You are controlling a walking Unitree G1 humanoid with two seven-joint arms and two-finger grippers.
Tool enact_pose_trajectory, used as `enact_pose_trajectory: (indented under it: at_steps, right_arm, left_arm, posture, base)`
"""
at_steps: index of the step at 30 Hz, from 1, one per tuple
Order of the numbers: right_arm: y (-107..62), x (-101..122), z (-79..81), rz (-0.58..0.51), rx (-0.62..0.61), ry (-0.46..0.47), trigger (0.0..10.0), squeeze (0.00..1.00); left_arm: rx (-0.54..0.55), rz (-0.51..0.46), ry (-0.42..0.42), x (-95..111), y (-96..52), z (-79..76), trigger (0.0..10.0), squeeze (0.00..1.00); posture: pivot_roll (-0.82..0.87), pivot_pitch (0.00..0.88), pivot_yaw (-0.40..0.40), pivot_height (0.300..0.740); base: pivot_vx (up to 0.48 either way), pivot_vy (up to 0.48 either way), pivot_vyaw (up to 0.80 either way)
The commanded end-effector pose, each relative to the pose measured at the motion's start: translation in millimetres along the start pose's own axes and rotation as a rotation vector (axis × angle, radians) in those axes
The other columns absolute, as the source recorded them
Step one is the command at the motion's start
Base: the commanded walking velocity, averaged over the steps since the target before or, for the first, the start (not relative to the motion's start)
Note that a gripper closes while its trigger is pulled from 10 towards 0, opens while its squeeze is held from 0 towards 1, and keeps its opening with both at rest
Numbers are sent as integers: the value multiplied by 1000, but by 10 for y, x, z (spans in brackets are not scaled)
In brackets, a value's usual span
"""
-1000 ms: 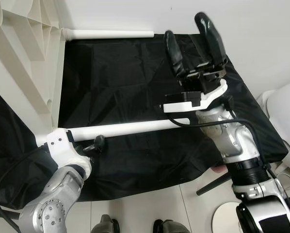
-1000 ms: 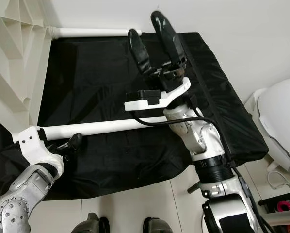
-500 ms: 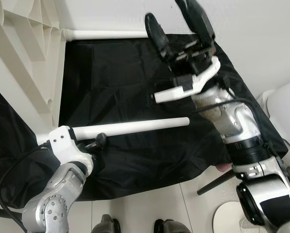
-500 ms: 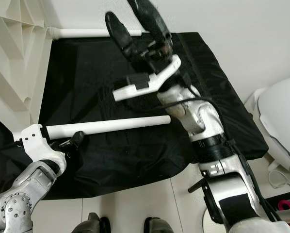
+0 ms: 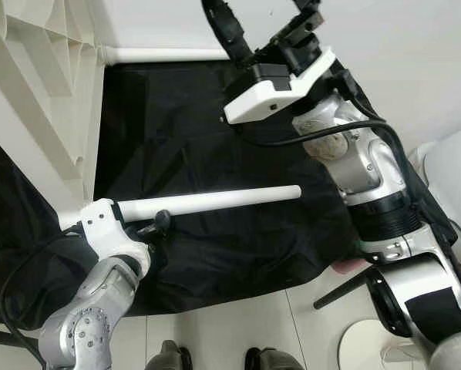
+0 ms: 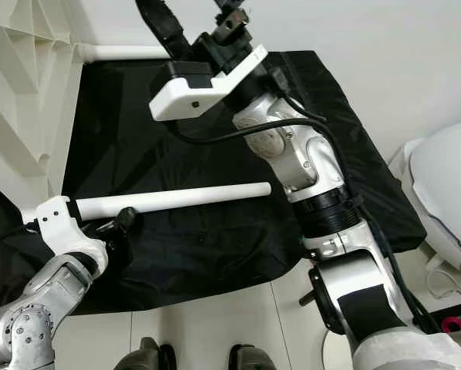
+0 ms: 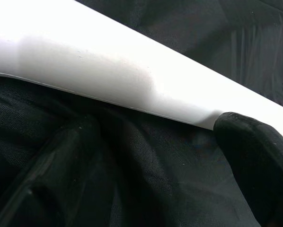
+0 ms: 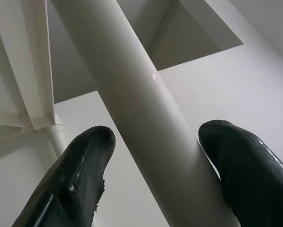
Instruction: Building children table
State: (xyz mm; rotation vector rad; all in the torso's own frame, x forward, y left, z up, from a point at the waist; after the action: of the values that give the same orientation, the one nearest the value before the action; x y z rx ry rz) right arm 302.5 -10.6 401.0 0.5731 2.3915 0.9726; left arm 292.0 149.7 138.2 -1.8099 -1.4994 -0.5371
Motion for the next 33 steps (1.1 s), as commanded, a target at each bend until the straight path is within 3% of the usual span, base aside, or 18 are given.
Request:
enact_pose_trajectory:
  at_steps: [1, 4, 9, 10, 11, 12, 20, 23, 26, 28, 33]
  right_arm:
    - [67, 28, -10, -11, 17, 6, 10000, 0]
    - [203, -71, -50, 81, 43, -62, 10000, 0]
    - [200, -143, -70, 155, 35, -103, 10000, 0]
    - [193, -164, -77, 179, 26, -100, 9137, 0]
    - [193, -164, -77, 179, 26, -100, 9137, 0]
    - [192, -187, -68, 209, 22, -93, 0, 0]
    - [164, -291, -45, 322, 19, -10, 0, 0]
    - [67, -423, -83, 479, -25, 113, 0, 0]
    - [30, -468, -99, 528, -41, 155, 0, 0]
    - [-35, -571, -168, 605, -64, 186, 0, 0]
    - [-102, -713, -324, 667, -100, 180, 0, 0]
  left_arm:
    - [-53, 73, -73, -209, 48, -184, 10000, 0]
    - [-64, 78, -86, -243, 70, -242, 10000, 0]
    - [-71, 76, -93, -248, 79, -270, 10000, 0]
    - [-72, 78, -95, -251, 84, -271, 10000, 0]
    - [-72, 78, -95, -251, 84, -271, 10000, 0]
    - [-77, 81, -97, -261, 95, -286, 10000, 0]
    - [-88, 90, -118, -307, 155, -368, 10000, 0]
    - [-76, 71, -115, -295, 204, -408, 10000, 0]
    - [-62, 66, -99, -294, 217, -399, 10000, 0]
    - [-41, 64, -72, -299, 234, -383, 10000, 0]
    - [3, 43, -51, -264, 253, -350, 10000, 0]
  posture:
    - [-97, 156, 22, 740]
    - [-100, 157, 12, 740]
    - [-101, 157, 9, 740]
    - [-102, 157, 10, 740]
    - [-102, 157, 10, 740]
    - [-102, 157, 9, 740]
    - [-109, 158, 2, 740]
    - [-116, 159, -1, 740]
    - [-123, 159, 0, 740]
    - [-132, 161, 3, 740]
    - [-141, 160, 6, 740]
  base:
    - [0, 0, 0]
    - [0, 0, 0]
    - [0, 0, 0]
    - [0, 0, 0]
    - [0, 0, 0]
    - [0, 0, 0]
    - [0, 0, 0]
    - [0, 0, 0]
    - [0, 0, 0]
    - [0, 0, 0]
    - [0, 0, 0]
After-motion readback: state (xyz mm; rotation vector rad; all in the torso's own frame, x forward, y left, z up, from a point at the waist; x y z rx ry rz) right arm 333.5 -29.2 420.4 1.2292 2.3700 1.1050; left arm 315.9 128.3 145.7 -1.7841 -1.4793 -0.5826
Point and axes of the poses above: a point about 5 cm out from each wrist's last joint towards the gripper, its own y axis pointing out of the wrist towards the gripper, its own x axis along the axis of the wrist's last joint, z = x × y, the point moved 5 cm from there along y, pointing out of the wrist towards the gripper, and after that the axes turned 11 degrees about -y, right-handed, at the moved point
